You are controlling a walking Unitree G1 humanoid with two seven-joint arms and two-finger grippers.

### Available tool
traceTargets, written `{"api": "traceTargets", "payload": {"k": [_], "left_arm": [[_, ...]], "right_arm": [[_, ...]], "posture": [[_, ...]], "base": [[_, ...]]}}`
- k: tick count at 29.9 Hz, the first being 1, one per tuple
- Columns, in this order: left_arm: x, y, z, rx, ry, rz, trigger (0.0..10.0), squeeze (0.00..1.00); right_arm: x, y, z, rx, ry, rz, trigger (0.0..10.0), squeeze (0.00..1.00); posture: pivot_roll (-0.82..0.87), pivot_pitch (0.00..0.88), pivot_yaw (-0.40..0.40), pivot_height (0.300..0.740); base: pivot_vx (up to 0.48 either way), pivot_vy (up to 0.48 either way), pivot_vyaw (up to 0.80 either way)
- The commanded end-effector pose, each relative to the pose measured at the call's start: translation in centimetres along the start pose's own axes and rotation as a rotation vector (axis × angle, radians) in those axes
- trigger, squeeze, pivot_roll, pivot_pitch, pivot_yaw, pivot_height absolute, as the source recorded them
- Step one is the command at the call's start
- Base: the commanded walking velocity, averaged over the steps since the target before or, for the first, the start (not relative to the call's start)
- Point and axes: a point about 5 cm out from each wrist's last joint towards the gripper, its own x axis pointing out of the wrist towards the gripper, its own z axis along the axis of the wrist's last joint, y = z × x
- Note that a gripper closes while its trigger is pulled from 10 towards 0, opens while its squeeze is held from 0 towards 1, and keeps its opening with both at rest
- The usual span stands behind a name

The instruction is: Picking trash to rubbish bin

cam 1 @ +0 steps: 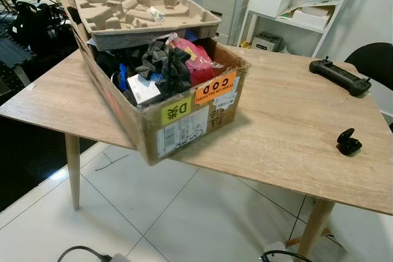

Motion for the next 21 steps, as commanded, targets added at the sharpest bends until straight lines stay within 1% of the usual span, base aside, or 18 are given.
{"api": "traceTargets", "payload": {"k": [1, 3, 21], "left_arm": [[0.01, -0.74, -0.65, -0.003, 0.026, -0.019, 10.0, 0.0], [0.01, -0.73, -0.7, -0.006, 0.028, -0.019, 10.0, 0.0], [-0.03, -0.67, -1.24, 0.008, 0.039, -0.016, 10.0, 0.0]], "right_arm": [[-0.04, 0.23, -0.62, -0.002, 0.02, 0.009, 10.0, 0.0], [-0.04, 0.17, -0.69, -0.002, 0.022, 0.007, 10.0, 0.0], [-0.05, 0.06, -0.84, -0.013, 0.026, 0.011, 10.0, 0.0]], "posture": [[-0.03, 0.059, -0.008, 0.74], [-0.03, 0.058, -0.008, 0.74], [-0.03, 0.058, -0.009, 0.74]], "base": [[0.0, 0.0, 0.0], [0.0, 0.0, 0.0], [-0.268, 0.0, 0.0]]}}
